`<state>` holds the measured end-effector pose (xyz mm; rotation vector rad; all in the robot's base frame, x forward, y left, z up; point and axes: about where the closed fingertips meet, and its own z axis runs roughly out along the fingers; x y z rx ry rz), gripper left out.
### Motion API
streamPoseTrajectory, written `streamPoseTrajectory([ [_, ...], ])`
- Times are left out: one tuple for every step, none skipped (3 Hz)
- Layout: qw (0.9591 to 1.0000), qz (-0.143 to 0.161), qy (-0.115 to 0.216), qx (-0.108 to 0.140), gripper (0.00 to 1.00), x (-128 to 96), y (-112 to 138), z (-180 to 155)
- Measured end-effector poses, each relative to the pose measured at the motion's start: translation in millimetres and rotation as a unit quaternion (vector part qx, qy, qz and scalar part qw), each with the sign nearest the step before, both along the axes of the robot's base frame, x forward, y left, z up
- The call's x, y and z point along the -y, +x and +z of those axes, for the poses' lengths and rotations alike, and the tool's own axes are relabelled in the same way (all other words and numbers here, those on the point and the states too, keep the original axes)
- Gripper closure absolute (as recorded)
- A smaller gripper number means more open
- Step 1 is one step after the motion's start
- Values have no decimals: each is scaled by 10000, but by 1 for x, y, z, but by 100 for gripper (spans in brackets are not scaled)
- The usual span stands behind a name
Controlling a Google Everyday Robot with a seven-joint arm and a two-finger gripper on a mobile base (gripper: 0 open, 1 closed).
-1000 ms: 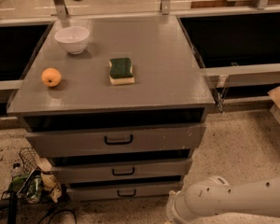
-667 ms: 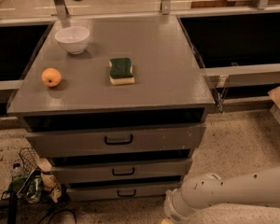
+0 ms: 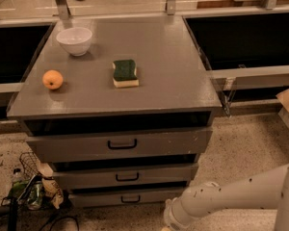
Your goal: Open bottom drawer
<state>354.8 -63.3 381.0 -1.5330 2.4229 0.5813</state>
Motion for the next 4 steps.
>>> streamPoseTrajectory([
  [9996, 271, 96, -34, 0, -46, 22, -50],
  [9996, 271, 96, -34, 0, -46, 22, -50],
  [9998, 186, -38, 49, 0, -42, 26, -57],
  [9994, 4, -278, 228, 0, -35, 37, -66],
])
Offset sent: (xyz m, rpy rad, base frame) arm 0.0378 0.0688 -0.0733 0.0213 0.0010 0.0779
